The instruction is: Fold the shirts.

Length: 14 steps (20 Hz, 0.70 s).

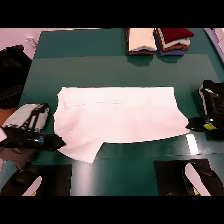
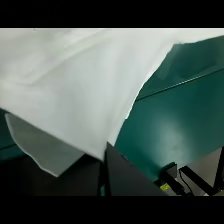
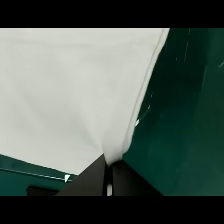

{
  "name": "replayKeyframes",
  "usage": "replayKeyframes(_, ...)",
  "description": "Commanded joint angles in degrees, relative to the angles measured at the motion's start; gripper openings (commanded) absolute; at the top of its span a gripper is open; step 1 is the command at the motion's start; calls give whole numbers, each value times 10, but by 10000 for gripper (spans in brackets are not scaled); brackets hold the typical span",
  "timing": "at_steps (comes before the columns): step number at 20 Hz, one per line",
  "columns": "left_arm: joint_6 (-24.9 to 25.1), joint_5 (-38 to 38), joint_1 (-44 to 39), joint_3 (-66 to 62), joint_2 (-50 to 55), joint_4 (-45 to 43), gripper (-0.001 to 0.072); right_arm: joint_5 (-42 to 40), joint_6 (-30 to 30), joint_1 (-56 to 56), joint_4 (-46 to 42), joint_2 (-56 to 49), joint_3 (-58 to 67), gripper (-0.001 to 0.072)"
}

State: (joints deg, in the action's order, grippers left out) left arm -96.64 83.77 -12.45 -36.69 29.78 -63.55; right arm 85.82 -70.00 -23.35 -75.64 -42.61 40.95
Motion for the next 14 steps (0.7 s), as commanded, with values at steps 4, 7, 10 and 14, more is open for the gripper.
replayKeyframes(4,13,-64,0,-75,54,-68,24,-4,-22,1,-9,0,44,13)
replayKeyframes(7,43,-154,0,-99,158,-84,24,-15,-22,1,1,-81,116,14)
replayKeyframes(10,41,-229,0,-155,265,-121,24,-36,-23,2,26,-169,188,13)
replayKeyframes(14,40,-289,14,-229,369,-136,24,-45,-34,30,32,-287,277,14)
